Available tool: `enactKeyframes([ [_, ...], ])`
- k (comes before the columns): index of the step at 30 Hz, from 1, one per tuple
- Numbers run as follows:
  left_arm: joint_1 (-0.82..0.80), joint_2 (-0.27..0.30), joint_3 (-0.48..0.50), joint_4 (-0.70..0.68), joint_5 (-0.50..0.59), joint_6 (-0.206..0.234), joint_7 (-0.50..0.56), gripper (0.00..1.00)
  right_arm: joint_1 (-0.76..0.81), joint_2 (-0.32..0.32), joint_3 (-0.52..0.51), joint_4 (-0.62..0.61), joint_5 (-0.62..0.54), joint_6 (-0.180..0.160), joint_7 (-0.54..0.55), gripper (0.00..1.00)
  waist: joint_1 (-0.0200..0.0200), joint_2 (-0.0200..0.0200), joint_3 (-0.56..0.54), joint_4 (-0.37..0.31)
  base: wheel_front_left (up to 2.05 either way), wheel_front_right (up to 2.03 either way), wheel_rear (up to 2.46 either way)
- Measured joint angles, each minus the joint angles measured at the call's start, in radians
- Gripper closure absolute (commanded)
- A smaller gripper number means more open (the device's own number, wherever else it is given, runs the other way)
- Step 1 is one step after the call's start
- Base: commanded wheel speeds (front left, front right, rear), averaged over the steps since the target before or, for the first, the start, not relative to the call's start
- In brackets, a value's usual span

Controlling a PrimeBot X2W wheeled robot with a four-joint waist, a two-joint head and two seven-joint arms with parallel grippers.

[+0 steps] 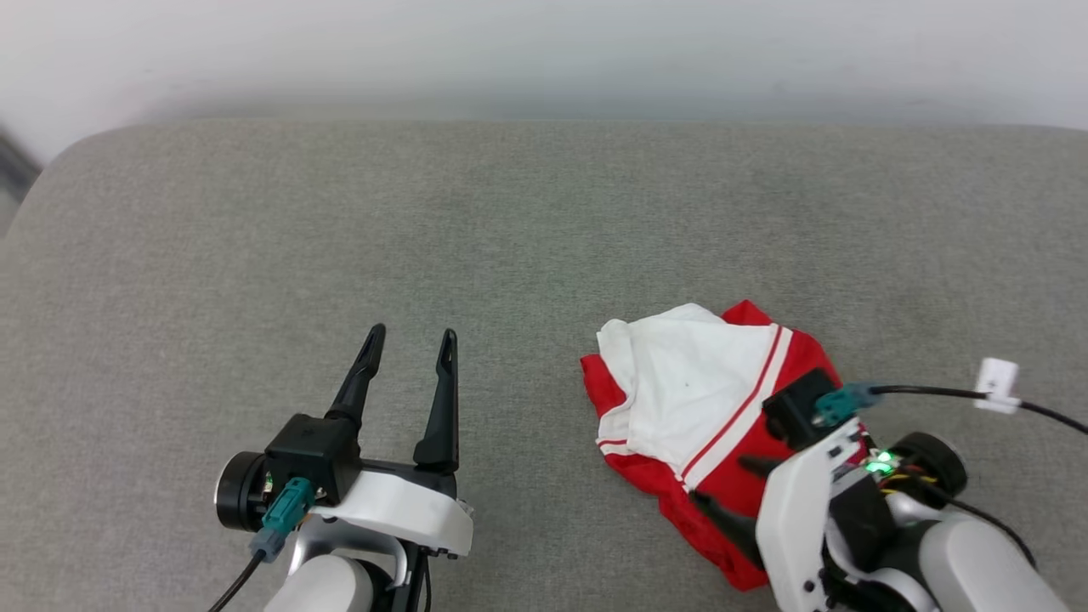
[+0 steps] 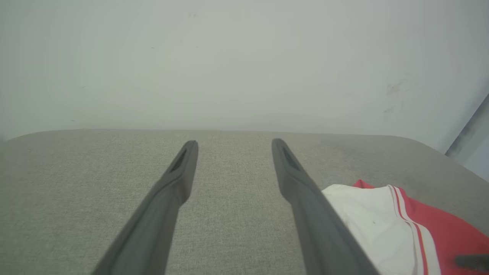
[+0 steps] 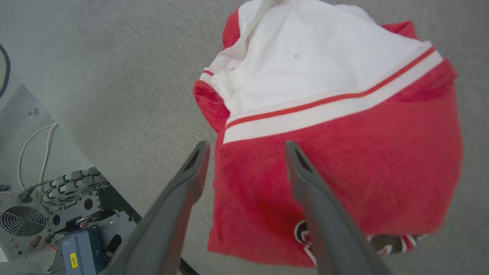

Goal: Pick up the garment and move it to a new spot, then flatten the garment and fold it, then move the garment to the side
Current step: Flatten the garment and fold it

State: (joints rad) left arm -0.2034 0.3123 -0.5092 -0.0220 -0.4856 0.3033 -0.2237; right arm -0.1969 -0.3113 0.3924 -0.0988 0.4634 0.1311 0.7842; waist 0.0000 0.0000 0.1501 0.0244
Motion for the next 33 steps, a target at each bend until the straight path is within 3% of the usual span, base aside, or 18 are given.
enactKeyframes([
  [6, -0.002, -0.009, -0.005, 0.006, 0.000, 0.000, -0.004, 0.00, -0.034, -0.006, 0.062, 0.082, 0.004, 0.000, 0.053, 0.00, 0.0000, 0.0000, 0.019, 0.027, 0.00, 0.00, 0.00],
  [7, -0.003, -0.009, -0.005, 0.006, 0.000, 0.002, -0.004, 0.00, -0.037, -0.003, 0.061, 0.091, 0.007, 0.000, 0.052, 0.50, 0.0000, 0.0000, 0.023, 0.030, 0.00, 0.00, 0.00],
  [8, -0.004, -0.010, -0.004, 0.006, 0.000, 0.004, -0.005, 0.00, -0.042, -0.003, 0.059, 0.100, 0.006, 0.000, 0.052, 0.82, 0.0000, 0.0000, 0.027, 0.032, 0.00, 0.00, 0.00],
  [9, -0.005, -0.010, -0.004, 0.005, 0.000, 0.005, -0.006, 0.00, -0.046, -0.003, 0.057, 0.105, 0.003, 0.000, 0.052, 1.00, 0.0000, 0.0000, 0.030, 0.033, 0.00, 0.00, 0.00],
  [19, -0.005, -0.003, 0.004, 0.003, 0.000, 0.014, -0.009, 0.00, -0.070, -0.001, -0.073, 0.069, -0.006, 0.000, -0.024, 1.00, 0.0000, 0.0000, 0.034, -0.004, 0.00, 0.00, 0.00],
  [25, -0.006, 0.000, 0.003, -0.002, -0.001, 0.015, -0.008, 0.00, -0.048, 0.044, -0.338, 0.088, -0.016, 0.000, -0.081, 1.00, 0.0000, 0.0000, 0.027, -0.033, 0.00, 0.00, 0.00],
  [33, -0.007, 0.002, -0.002, -0.001, -0.003, 0.018, -0.001, 0.00, 0.053, 0.149, -0.674, 0.266, -0.027, 0.000, -0.132, 1.00, 0.0000, 0.0000, 0.033, -0.041, 0.00, 0.00, 0.00],
])
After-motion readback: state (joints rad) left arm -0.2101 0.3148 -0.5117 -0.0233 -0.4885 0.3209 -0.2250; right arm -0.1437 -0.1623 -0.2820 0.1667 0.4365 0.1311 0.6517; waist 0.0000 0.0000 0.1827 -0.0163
